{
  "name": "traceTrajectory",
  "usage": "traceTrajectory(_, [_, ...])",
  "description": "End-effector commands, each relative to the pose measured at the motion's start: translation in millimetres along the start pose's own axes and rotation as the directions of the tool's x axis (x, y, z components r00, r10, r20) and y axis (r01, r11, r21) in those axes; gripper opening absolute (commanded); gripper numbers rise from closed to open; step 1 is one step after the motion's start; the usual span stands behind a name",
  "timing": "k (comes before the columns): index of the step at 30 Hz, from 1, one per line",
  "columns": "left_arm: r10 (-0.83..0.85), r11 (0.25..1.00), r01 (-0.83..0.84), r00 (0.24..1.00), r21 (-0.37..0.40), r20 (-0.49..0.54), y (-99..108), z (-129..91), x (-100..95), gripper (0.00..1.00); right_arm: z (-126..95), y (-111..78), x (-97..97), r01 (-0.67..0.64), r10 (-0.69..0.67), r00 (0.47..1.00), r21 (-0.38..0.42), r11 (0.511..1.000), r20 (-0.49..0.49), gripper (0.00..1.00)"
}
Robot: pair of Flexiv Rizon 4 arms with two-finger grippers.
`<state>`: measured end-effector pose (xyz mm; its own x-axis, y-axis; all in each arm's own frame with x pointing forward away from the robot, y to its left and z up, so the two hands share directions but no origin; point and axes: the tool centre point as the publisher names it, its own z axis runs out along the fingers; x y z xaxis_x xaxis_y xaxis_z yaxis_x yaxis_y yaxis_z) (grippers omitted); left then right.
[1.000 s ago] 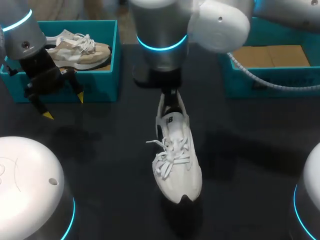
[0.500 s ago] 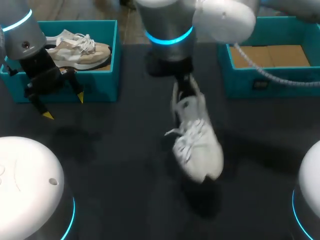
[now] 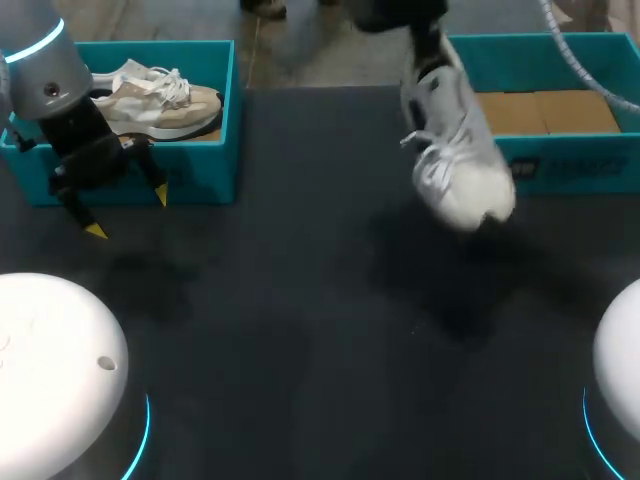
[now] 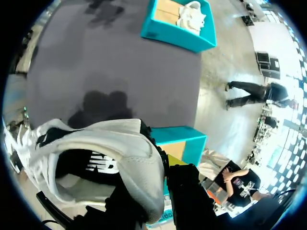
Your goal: Take the shoe out of the shoebox, open the shoe tongue, remove and reinsert the insole, then place the shoe into the shoebox
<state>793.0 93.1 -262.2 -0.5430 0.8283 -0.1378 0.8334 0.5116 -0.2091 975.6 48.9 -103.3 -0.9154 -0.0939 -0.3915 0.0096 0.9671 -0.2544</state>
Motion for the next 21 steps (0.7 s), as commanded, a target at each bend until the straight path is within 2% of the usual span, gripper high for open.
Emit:
traceTrajectory(1, [0.000,1.000,0.000,1.000,-0.002,-0.002,0,0,0.4,1.00,13,-31.4,-22.1,-0.006,0.003,1.000,-0.100,0.995,-0.029,0.00])
traceTrajectory(17, [0.000,1.000,0.000,1.000,-0.002,-0.002,0,0,0.4,1.00,13,-31.4,-22.1,-0.006,0.003,1.000,-0.100,0.995,-0.029,0.00])
traceTrajectory(21, [0.000,1.000,0.000,1.000,-0.002,-0.002,0,0,0.4,1.00,20,-61.0,-61.8,-0.027,0.030,0.999,-0.094,0.995,0.026,0.00])
